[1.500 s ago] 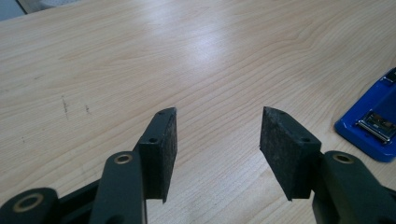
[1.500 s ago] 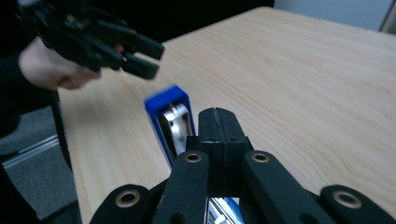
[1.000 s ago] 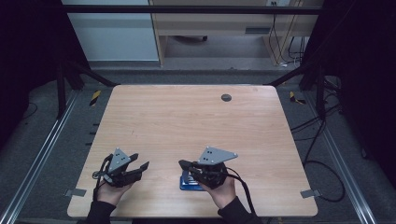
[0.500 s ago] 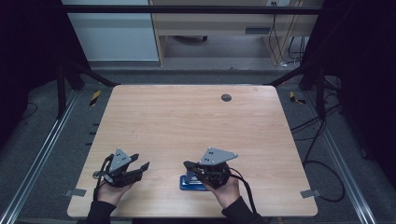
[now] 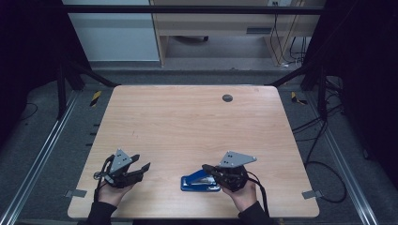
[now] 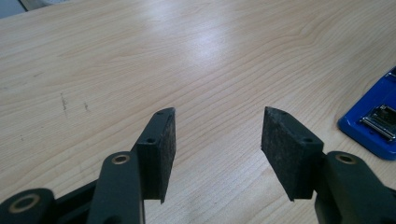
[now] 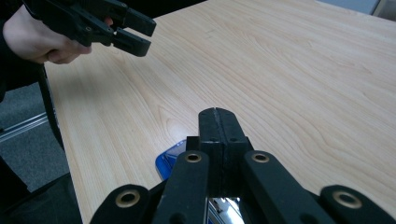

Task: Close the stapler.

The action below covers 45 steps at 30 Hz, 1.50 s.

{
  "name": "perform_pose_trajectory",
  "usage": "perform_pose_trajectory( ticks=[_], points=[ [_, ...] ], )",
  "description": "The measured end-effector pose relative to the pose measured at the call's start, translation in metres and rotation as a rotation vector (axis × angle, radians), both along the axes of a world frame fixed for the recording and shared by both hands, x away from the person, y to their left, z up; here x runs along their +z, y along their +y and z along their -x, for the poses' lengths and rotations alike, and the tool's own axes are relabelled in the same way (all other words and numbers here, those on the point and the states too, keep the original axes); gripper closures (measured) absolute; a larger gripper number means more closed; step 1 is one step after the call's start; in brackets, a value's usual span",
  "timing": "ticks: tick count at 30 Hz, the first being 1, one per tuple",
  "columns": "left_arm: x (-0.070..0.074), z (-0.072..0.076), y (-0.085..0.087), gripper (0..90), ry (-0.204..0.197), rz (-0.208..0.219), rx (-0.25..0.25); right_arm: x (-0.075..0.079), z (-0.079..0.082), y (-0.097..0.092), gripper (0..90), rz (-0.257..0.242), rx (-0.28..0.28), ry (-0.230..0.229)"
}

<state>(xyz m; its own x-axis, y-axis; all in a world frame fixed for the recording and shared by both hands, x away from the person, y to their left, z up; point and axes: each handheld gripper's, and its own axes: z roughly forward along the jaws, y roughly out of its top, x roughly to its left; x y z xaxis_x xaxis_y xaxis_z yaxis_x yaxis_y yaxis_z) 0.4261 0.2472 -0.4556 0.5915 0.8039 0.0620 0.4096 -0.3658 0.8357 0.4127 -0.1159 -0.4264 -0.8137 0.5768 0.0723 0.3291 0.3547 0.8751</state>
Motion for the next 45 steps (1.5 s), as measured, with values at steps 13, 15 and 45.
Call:
perform_pose_trajectory(
  ticks=[13, 15, 45],
  points=[
    [0.0, 0.0, 0.0, 44.8, 0.001, -0.001, 0.0, -0.015, 0.0, -0.016, 90.0, 0.027, -0.016, 0.032],
    [0.0, 0.0, 0.0, 44.7, 0.002, 0.0, 0.0, -0.018, 0.0, -0.017, 90.0, 0.028, -0.02, 0.039],
    [-0.001, 0.0, -0.002, 44.7, 0.005, -0.008, -0.009, -0.038, 0.001, -0.023, 90.0, 0.112, -0.014, 0.057]
  ],
)
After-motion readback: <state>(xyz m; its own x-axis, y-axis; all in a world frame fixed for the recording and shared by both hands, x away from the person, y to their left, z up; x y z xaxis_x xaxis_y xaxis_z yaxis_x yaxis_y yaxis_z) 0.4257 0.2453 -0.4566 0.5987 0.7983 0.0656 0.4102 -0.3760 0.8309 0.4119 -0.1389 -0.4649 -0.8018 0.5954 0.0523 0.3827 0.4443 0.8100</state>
